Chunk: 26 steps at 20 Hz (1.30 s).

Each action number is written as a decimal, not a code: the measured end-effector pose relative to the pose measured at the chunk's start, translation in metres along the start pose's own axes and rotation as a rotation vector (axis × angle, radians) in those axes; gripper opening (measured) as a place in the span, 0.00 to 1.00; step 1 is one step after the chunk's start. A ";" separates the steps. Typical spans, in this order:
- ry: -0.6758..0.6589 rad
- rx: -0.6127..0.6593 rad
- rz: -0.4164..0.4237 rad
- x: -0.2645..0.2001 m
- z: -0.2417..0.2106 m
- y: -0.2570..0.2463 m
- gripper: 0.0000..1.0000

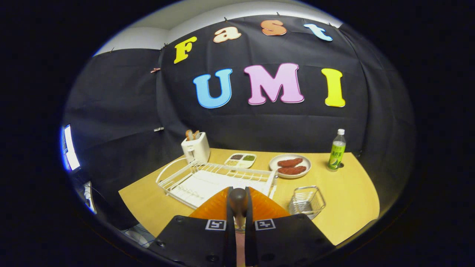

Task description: Take the plate from the dish rack, then take the spoon from the basket and place it into the plate.

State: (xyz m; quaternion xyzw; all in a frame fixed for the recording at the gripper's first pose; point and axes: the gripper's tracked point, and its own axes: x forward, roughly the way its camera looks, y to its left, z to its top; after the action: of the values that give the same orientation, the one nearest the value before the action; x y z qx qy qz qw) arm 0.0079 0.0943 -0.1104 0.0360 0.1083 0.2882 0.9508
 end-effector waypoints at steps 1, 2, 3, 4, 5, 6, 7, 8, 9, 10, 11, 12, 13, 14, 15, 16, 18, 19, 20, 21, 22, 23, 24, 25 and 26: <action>0.015 -0.003 0.011 0.006 -0.011 0.012 0.13; 0.026 -0.010 0.021 0.011 -0.022 0.023 0.13; 0.030 -0.022 0.026 0.016 -0.031 0.032 0.13; 0.033 -0.038 0.027 0.021 -0.039 0.039 0.13; 0.035 -0.057 0.027 0.026 -0.047 0.044 0.13; 0.029 -0.075 0.026 0.029 -0.052 0.048 0.13; 0.017 -0.092 0.020 0.033 -0.054 0.049 0.13; 0.006 -0.107 0.016 0.036 -0.057 0.051 0.13; 0.007 -0.120 0.017 0.040 -0.062 0.052 0.13; 0.016 -0.129 0.017 0.043 -0.068 0.052 0.13; 0.026 -0.133 0.020 0.045 -0.075 0.053 0.13; 0.034 -0.135 0.020 0.045 -0.080 0.053 0.13; 0.033 -0.137 0.021 0.044 -0.082 0.053 0.13; 0.016 -0.142 0.016 0.045 -0.077 0.053 0.14; 0.021 -0.144 0.014 0.044 -0.081 0.053 0.14; 0.025 -0.139 0.014 0.044 -0.082 0.054 0.14; 0.051 -0.115 0.009 0.041 -0.086 0.053 0.16; 0.080 -0.092 0.005 0.039 -0.093 0.052 0.19; 0.117 -0.058 0.005 0.035 -0.102 0.052 0.20; 0.148 -0.020 0.007 0.032 -0.110 0.052 0.28; 0.183 0.011 0.010 0.029 -0.114 0.052 0.36; 0.218 0.041 0.019 0.024 -0.117 0.052 0.48; 0.243 0.068 0.034 0.019 -0.117 0.056 0.60; 0.240 0.079 0.031 0.013 -0.108 0.052 0.73; 0.226 0.076 0.022 0.013 -0.102 0.047 0.85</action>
State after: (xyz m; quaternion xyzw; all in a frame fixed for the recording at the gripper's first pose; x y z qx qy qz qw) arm -0.0302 0.1411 -0.2062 0.0403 0.2252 0.2963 0.9273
